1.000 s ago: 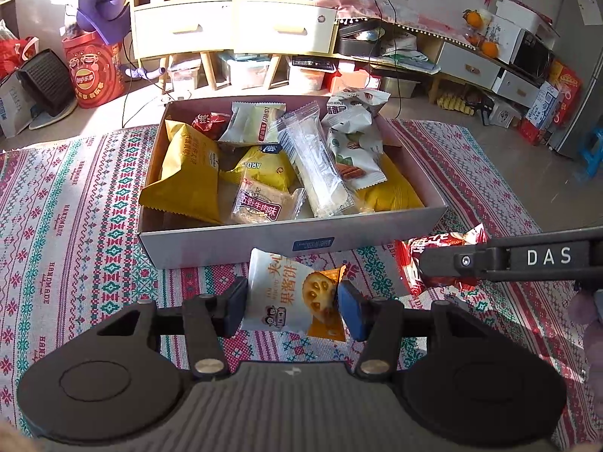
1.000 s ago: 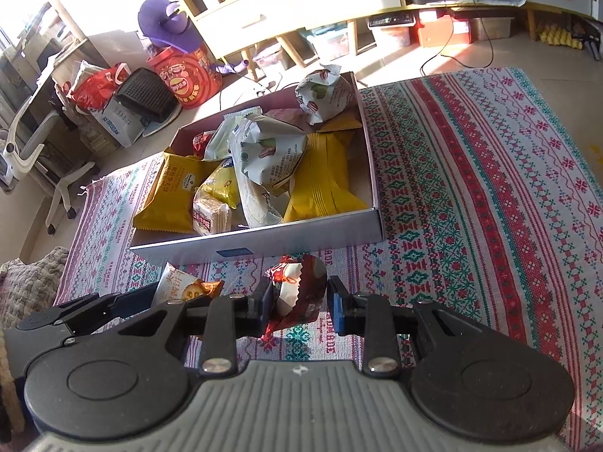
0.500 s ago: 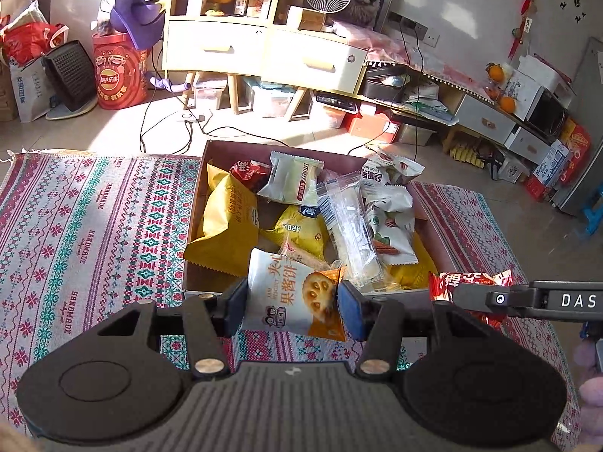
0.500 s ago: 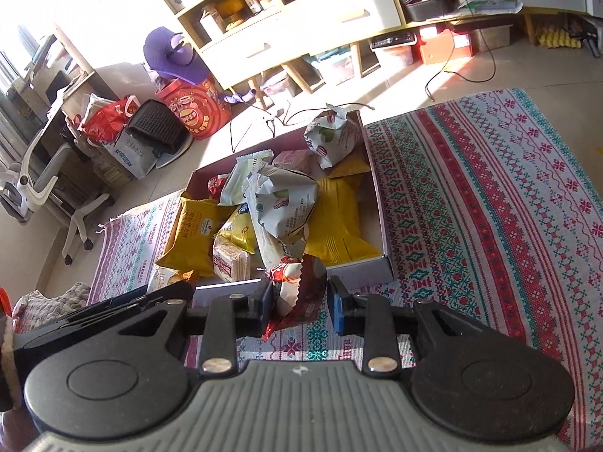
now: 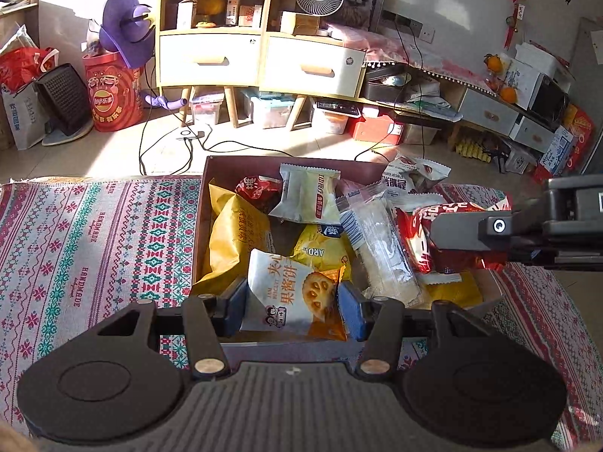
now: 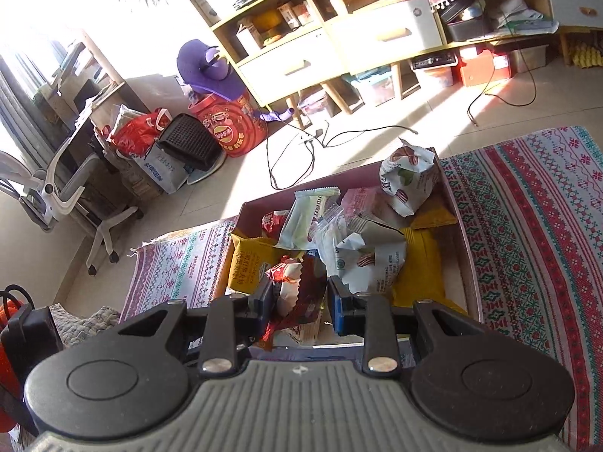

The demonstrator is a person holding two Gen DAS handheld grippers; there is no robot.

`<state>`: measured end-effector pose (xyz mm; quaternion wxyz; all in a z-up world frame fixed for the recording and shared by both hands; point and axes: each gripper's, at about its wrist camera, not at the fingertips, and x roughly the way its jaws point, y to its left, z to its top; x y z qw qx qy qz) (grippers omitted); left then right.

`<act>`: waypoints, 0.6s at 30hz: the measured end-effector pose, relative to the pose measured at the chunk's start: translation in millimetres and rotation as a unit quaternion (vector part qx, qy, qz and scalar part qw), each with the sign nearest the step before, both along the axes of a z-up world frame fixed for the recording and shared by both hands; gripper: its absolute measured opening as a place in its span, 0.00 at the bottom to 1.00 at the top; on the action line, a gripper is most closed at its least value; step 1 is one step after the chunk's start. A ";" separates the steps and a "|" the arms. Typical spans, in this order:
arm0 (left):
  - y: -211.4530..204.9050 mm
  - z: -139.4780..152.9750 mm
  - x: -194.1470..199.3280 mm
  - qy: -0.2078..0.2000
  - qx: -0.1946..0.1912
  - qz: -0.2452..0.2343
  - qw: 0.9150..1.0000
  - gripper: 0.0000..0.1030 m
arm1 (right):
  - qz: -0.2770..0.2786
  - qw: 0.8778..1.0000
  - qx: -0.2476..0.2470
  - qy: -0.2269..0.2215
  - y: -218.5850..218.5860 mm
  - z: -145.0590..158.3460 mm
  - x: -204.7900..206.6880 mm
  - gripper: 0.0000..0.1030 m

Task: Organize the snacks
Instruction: 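Carry the lotus-chip pack and red wrapped snack over the box with both grippers, then open the right gripper to drop the red snack while the left releases the lotus-chip pack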

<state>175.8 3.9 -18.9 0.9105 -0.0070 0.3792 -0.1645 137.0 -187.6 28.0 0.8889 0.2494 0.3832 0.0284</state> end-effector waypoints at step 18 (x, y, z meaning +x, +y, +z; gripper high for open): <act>-1.5 1.0 1.8 -0.019 0.009 -0.022 1.000 0.75 | 0.001 0.999 -0.033 -0.002 17.0 -3.2 21.0 0.56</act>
